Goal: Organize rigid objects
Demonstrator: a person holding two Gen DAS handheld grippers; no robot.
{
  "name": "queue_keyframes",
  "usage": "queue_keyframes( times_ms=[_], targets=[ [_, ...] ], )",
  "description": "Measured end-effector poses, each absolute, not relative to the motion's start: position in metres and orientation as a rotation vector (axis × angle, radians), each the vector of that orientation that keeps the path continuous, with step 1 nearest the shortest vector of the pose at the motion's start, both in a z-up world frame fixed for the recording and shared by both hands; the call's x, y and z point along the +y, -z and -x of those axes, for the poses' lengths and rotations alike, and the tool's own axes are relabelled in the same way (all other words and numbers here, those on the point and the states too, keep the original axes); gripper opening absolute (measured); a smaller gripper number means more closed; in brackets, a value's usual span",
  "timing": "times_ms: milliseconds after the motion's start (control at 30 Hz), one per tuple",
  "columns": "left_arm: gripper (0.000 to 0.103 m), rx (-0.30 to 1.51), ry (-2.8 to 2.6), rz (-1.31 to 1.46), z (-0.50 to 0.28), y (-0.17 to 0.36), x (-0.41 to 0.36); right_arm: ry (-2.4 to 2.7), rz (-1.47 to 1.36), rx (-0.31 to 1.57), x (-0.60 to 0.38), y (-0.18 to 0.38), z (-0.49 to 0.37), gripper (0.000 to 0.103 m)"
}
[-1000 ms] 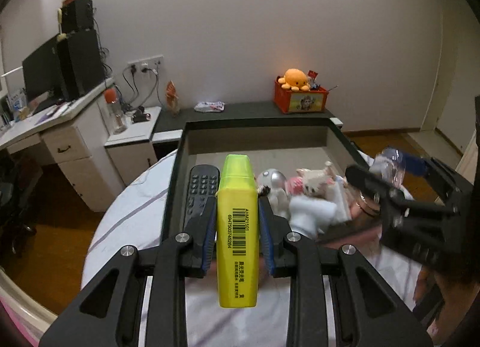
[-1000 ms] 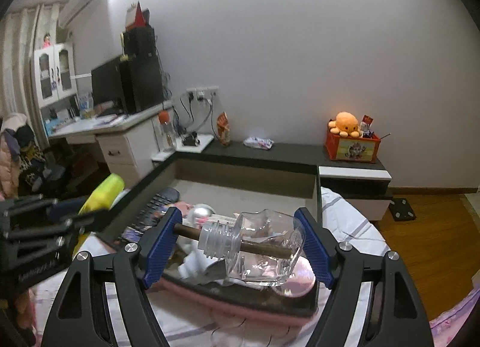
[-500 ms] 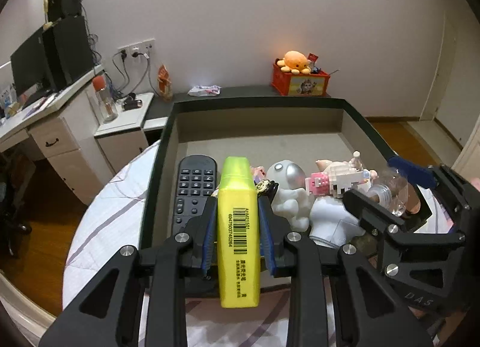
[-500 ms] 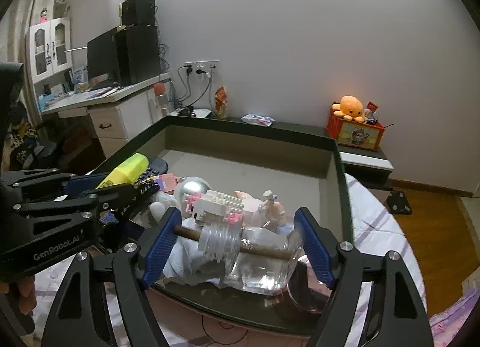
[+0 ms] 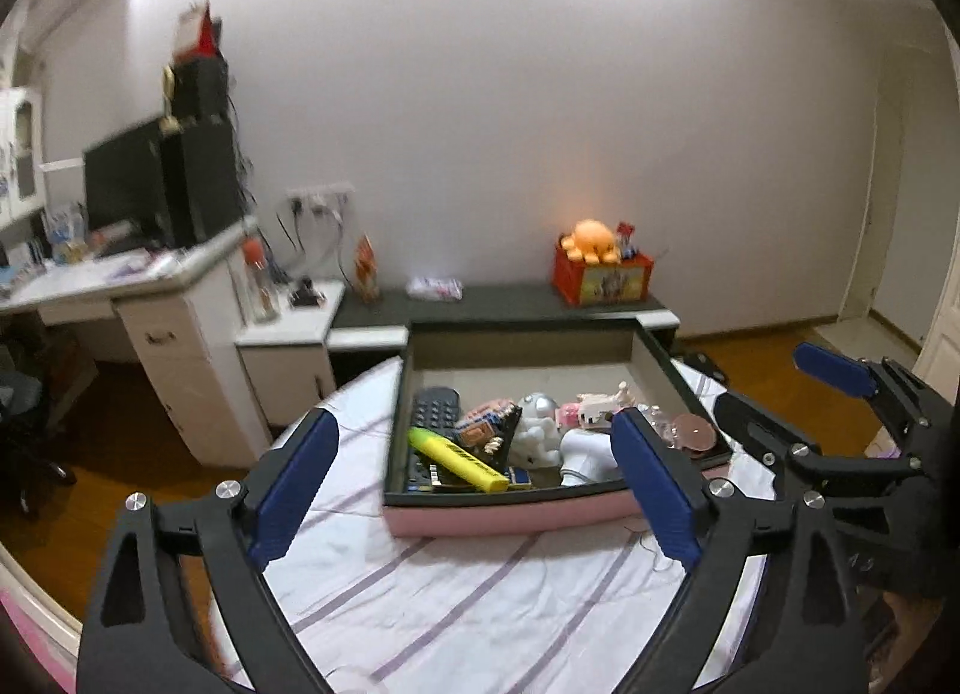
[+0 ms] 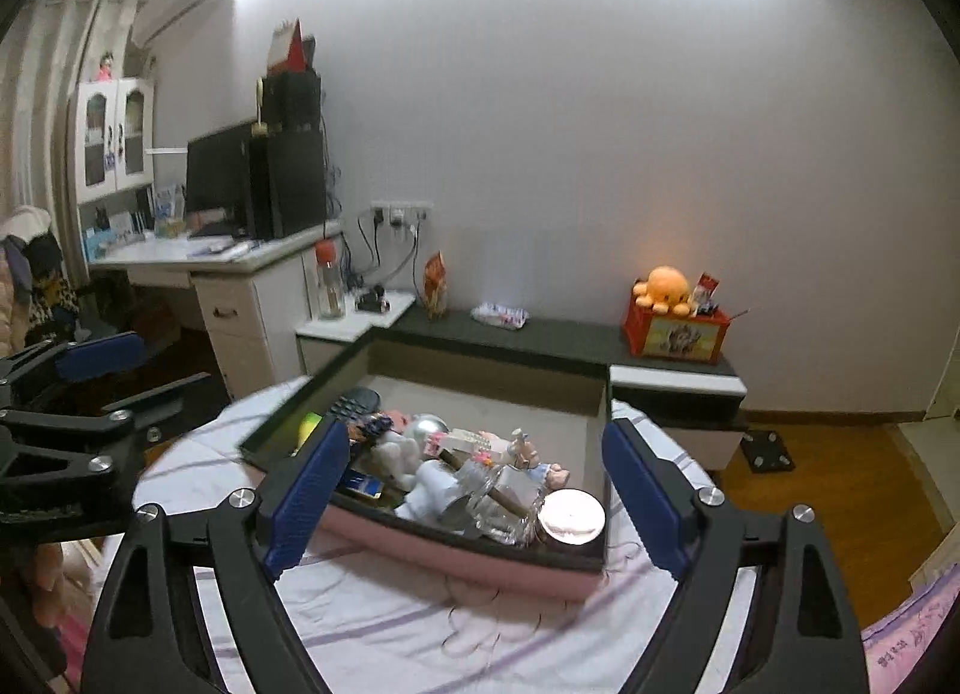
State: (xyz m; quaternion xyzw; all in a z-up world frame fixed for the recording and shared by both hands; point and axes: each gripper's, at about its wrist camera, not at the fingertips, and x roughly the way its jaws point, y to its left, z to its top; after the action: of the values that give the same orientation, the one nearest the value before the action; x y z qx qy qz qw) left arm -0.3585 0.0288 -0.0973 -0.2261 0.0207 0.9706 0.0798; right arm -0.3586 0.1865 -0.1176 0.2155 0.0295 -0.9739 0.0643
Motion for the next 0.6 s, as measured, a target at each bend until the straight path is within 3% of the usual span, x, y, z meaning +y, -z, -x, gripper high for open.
queue_keyframes(
  times_ms=[167, 600],
  targets=[
    [0.102, 0.060, -2.964, 0.562, 0.303, 0.069, 0.021, 2.960, -0.552, 0.089, 0.182, 0.089, 0.302, 0.088],
    [0.103, 0.106, -3.035, 0.352, 0.190, 0.025, 0.018, 3.020, -0.377, 0.063, 0.172, 0.051, 0.196, 0.089]
  ],
)
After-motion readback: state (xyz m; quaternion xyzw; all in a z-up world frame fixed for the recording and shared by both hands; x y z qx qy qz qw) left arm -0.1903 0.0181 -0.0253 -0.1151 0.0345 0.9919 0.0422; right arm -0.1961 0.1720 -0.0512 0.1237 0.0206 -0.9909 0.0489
